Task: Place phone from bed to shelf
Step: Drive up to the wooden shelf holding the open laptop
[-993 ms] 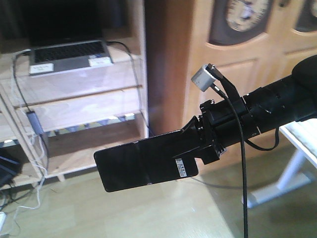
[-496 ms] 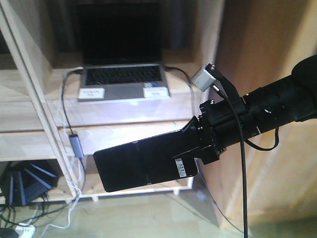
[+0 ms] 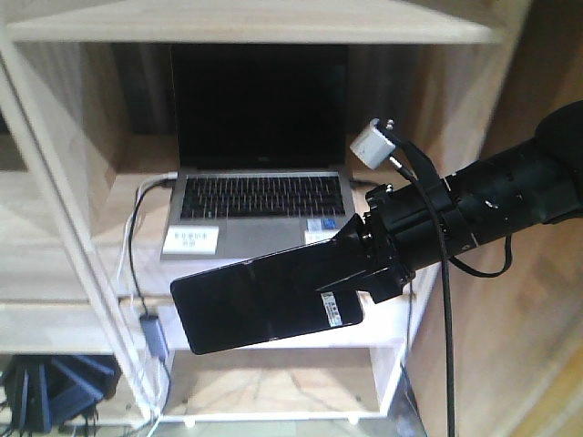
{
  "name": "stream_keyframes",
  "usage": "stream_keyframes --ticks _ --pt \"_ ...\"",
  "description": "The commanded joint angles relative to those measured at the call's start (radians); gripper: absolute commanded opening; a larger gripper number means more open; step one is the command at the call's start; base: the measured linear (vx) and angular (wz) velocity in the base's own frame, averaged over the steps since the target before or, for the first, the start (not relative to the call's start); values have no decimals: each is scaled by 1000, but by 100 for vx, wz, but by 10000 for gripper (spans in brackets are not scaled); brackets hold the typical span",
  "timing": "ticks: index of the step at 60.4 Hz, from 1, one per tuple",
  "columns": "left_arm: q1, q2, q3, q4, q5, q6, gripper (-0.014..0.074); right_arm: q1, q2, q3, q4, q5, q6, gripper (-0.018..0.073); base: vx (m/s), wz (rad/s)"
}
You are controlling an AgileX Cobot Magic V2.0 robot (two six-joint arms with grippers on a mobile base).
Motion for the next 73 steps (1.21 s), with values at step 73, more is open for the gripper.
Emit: stream_keyframes --ticks 73 --pt "-2 -10 -26 -5 -73 -4 1 -5 -38 -24 87 86 -3 -1 13 2"
